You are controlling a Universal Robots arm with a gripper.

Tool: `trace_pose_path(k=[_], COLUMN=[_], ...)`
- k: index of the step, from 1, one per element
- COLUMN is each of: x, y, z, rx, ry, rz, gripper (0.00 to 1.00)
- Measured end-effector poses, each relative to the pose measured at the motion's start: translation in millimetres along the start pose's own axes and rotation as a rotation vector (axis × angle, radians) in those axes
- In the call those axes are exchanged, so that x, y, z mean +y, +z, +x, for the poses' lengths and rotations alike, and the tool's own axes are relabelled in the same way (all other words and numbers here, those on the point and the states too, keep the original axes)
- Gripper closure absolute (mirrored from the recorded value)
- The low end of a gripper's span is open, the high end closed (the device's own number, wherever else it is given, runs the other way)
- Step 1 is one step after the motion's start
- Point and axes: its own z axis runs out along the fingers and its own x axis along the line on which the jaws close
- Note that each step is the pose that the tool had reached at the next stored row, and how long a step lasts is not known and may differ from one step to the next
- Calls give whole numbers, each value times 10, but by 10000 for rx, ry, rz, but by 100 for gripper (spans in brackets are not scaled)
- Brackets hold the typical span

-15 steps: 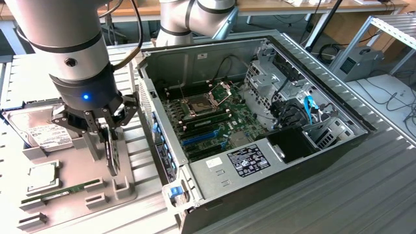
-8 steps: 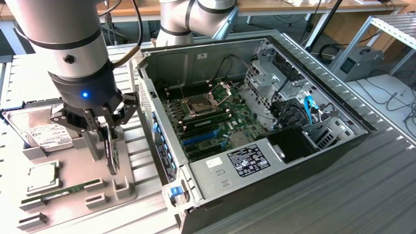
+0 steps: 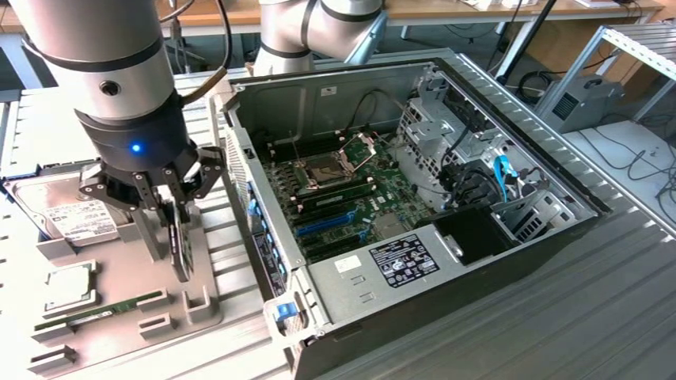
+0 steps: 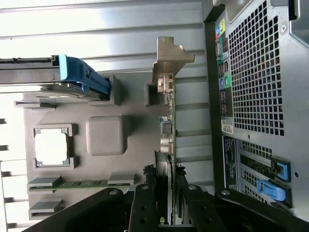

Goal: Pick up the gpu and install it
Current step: 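Pick up the gpu and move the gpu toward the slot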

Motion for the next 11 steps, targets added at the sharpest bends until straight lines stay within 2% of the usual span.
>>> trace_pose_path(k=[11], x=[5], y=[-68], z=[-2], rx=[-1], ry=[0], rz=[14], gripper=[74])
